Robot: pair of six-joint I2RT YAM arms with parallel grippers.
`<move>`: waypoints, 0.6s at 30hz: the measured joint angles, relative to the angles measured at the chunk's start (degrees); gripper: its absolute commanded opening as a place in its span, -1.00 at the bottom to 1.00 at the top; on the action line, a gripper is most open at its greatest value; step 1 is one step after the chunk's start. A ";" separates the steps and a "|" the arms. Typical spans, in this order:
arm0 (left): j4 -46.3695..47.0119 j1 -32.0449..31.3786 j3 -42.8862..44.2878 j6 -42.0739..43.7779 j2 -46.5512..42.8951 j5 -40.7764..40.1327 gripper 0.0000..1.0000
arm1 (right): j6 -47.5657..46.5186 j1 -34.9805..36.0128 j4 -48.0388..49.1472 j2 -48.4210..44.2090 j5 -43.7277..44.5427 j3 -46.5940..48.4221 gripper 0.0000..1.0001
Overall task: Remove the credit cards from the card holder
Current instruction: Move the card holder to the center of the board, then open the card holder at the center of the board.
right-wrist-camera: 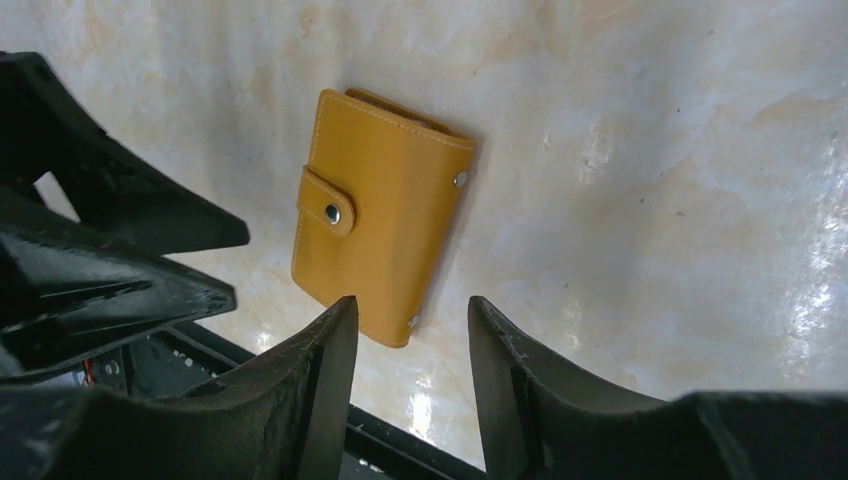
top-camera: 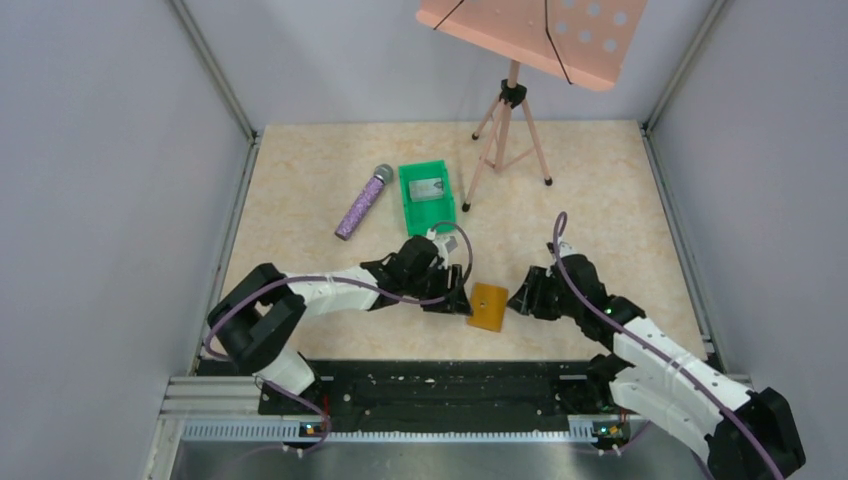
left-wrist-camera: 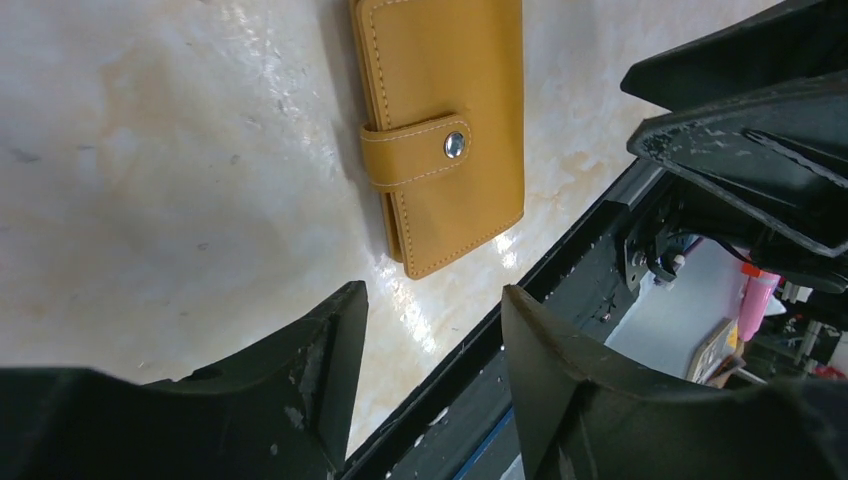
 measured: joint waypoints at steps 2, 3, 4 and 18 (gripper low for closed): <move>2.62 -0.90 0.00 -0.79 2.78 0.68 0.04 | 0.61 -0.28 0.24 -2.05 -0.74 -1.53 -0.11; 3.67 -1.20 0.00 -1.16 4.11 1.03 0.02 | 0.79 -0.31 0.31 -2.56 -1.01 -1.90 -0.11; 4.61 -1.44 0.00 -1.42 5.31 1.33 -0.01 | 1.05 -0.31 0.48 -3.15 -1.25 -2.49 -0.11; 9.73 -1.95 0.00 -3.48 10.45 1.97 -0.48 | 6.10 -1.16 8.44 -3.13 -4.83 -9.97 0.19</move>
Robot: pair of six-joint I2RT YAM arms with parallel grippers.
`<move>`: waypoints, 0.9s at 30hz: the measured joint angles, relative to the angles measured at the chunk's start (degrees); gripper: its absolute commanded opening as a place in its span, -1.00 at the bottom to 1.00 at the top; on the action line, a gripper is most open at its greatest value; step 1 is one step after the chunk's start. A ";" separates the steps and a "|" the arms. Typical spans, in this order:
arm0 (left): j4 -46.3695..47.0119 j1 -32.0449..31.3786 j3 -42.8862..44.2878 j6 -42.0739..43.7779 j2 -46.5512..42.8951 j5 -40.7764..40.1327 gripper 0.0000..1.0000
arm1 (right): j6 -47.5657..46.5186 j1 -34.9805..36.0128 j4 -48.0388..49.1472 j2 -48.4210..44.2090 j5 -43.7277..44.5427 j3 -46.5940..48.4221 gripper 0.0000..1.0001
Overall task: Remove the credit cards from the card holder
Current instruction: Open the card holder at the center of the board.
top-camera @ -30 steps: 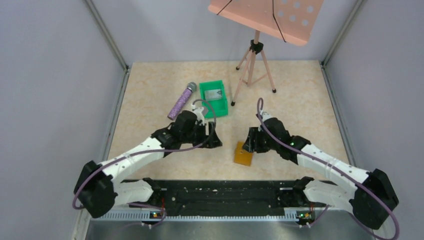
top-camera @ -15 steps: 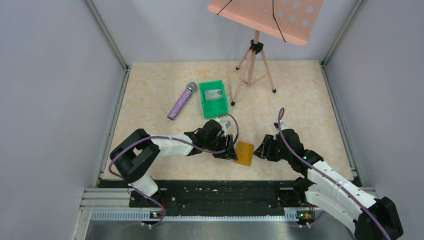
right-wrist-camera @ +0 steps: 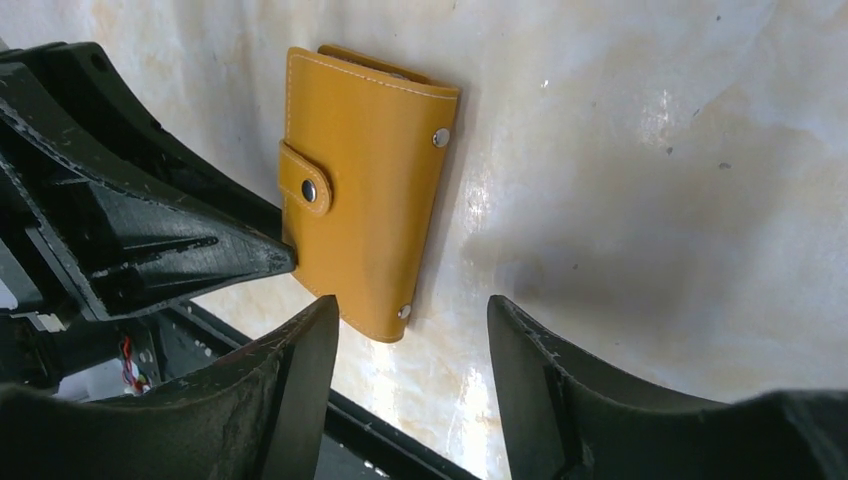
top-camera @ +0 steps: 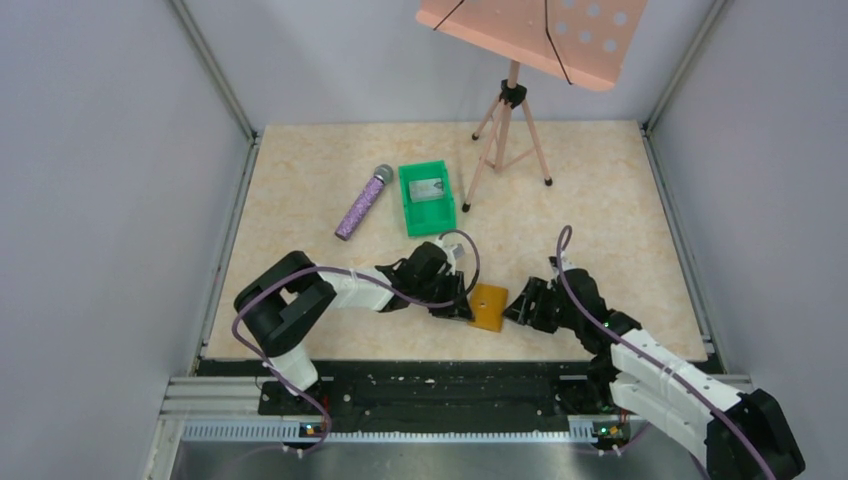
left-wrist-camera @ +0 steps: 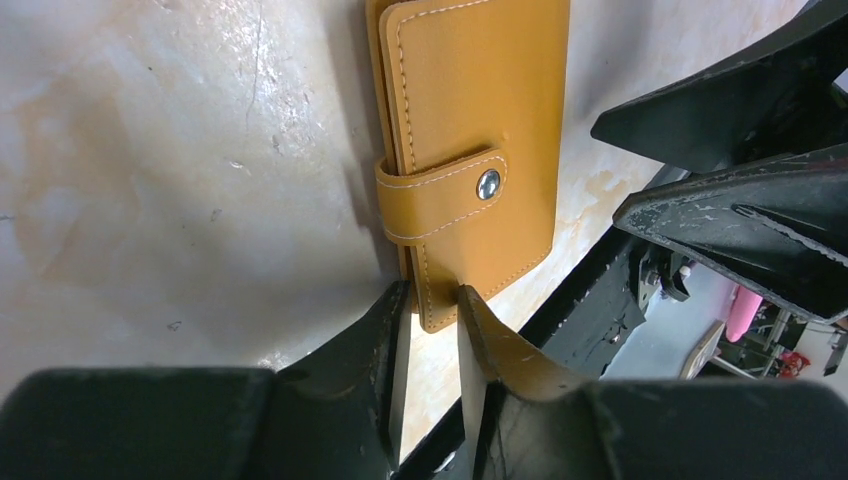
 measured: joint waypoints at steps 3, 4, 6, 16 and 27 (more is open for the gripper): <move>0.13 -0.20 -0.02 -0.20 0.11 -0.02 -0.63 | 1.05 -0.55 2.40 0.52 -0.55 -0.83 0.31; 0.24 -0.28 -0.02 -0.28 0.17 -0.02 -0.68 | 1.40 -0.70 3.41 0.74 -0.87 -1.29 0.34; 0.52 -0.46 -0.02 -0.42 0.46 0.00 -0.74 | 2.45 -0.98 5.97 1.11 -1.81 -2.34 0.37; 1.88 -0.94 -0.02 -0.94 1.20 0.24 -0.79 | 6.27 -1.60 15.39 3.72 -5.75 -5.14 0.42; 3.08 -1.27 -0.02 -1.97 1.81 0.63 -0.79 | 10.58 -3.41 26.01 4.48 -10.84 -9.55 0.39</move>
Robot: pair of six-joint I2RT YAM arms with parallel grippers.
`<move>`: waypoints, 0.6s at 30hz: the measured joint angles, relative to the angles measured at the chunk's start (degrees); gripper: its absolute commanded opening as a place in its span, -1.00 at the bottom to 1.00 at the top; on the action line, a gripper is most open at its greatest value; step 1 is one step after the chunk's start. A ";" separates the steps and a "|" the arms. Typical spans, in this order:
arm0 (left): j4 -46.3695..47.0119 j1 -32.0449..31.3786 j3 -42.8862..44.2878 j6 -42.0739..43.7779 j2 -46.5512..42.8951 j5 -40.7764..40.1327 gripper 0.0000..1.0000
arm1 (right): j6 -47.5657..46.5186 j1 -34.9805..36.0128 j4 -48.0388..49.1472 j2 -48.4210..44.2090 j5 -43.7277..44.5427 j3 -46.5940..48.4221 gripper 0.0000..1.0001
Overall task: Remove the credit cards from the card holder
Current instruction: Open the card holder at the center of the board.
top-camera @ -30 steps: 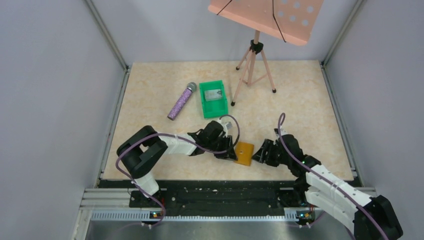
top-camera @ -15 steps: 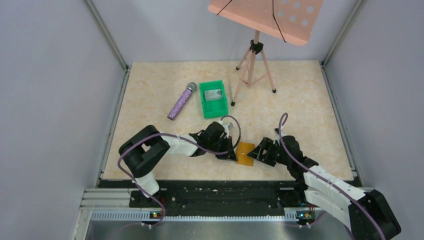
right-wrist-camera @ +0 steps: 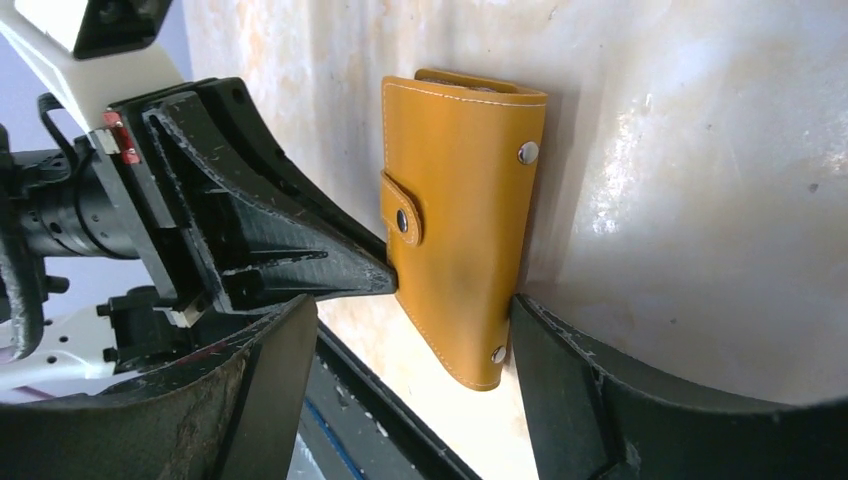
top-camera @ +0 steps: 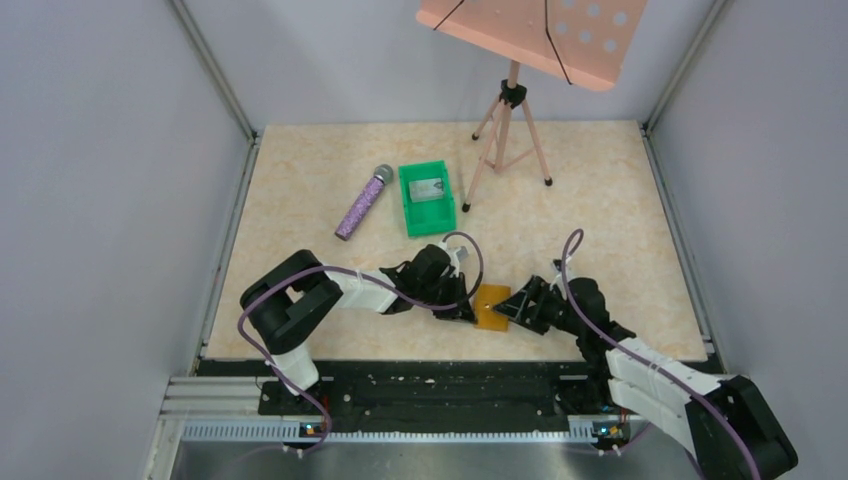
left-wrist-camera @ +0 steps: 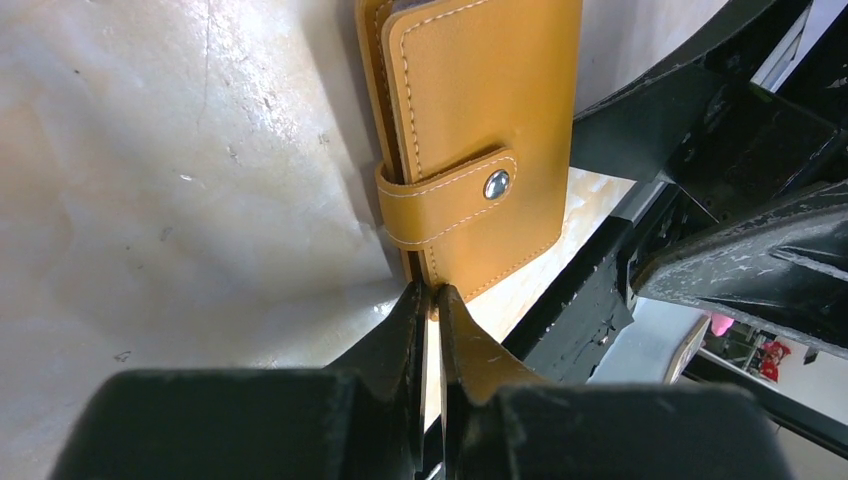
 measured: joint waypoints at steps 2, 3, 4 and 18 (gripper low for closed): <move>0.02 0.00 -0.07 -0.07 0.00 0.00 -0.79 | 0.70 -0.24 1.68 -0.02 -0.42 -0.70 0.36; 0.13 -0.02 -0.13 -0.17 -0.02 0.00 -0.79 | 0.92 -0.26 2.19 -0.07 -0.48 -0.90 0.34; 0.17 0.00 -0.17 -0.26 -0.02 0.02 -0.79 | 0.94 -0.28 2.71 -0.17 -0.59 -1.05 0.32; 1.11 0.00 -1.20 -1.84 -0.02 0.46 -0.77 | -0.42 -0.35 5.70 -2.19 -3.23 -0.85 -0.09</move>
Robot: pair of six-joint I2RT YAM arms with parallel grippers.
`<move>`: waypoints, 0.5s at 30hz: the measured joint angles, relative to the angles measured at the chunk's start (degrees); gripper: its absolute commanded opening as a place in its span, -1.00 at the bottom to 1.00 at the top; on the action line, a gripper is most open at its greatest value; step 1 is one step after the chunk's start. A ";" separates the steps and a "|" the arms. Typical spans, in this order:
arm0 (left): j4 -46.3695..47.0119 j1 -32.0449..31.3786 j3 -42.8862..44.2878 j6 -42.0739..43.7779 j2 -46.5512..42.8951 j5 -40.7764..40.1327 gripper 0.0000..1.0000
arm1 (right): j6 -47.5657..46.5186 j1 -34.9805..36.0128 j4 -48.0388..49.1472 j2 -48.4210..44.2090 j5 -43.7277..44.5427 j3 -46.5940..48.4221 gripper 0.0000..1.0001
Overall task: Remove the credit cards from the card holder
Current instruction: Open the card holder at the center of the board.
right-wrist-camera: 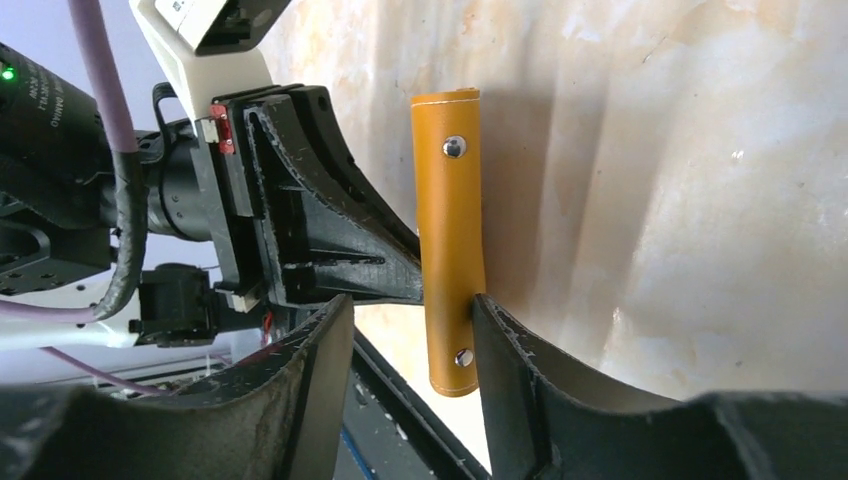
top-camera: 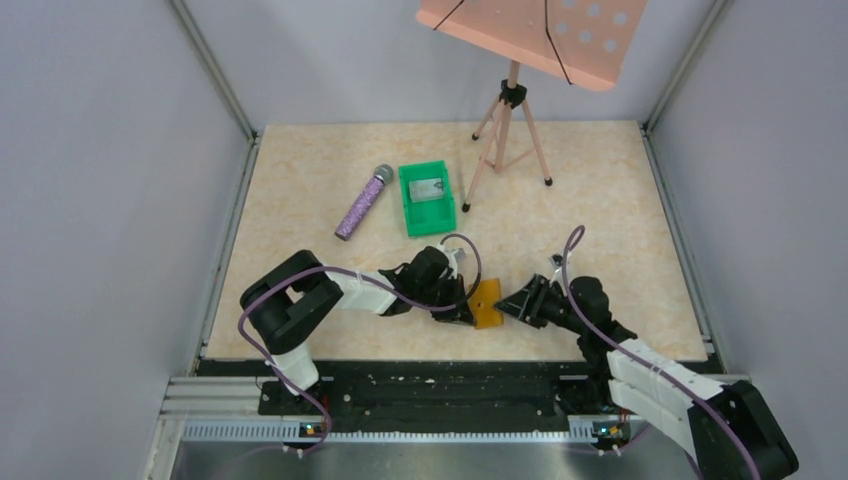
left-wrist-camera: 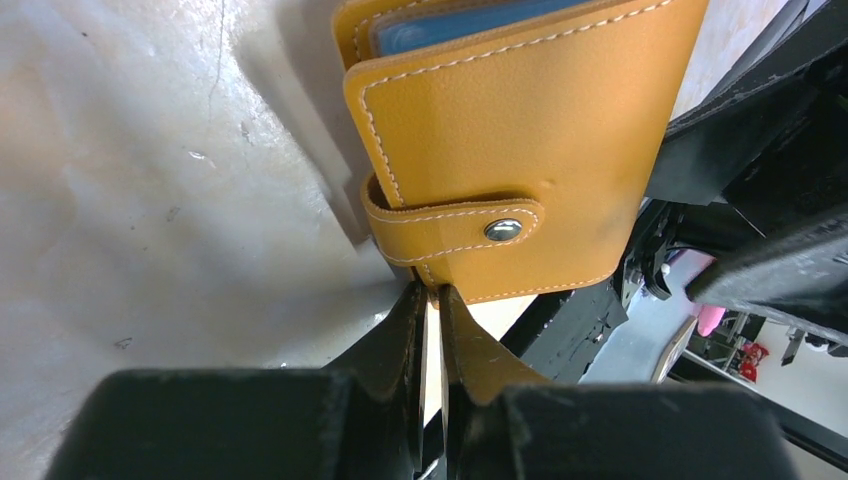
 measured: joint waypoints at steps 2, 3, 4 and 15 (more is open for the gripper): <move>0.04 0.00 -0.04 -0.13 0.00 0.00 -0.77 | -0.87 0.00 -0.52 1.25 0.20 0.59 -0.17; 0.04 0.00 -0.07 -0.22 0.00 -0.02 -0.77 | -1.14 0.00 -0.46 1.97 0.17 0.81 -0.23; 0.07 0.00 -0.09 -0.31 0.00 0.00 -0.77 | -1.38 0.00 -0.44 2.95 0.02 1.09 -0.26; 0.39 -0.66 -0.11 -0.72 0.00 -0.04 -0.70 | -2.75 0.04 -2.32 10.21 -2.58 2.69 -0.97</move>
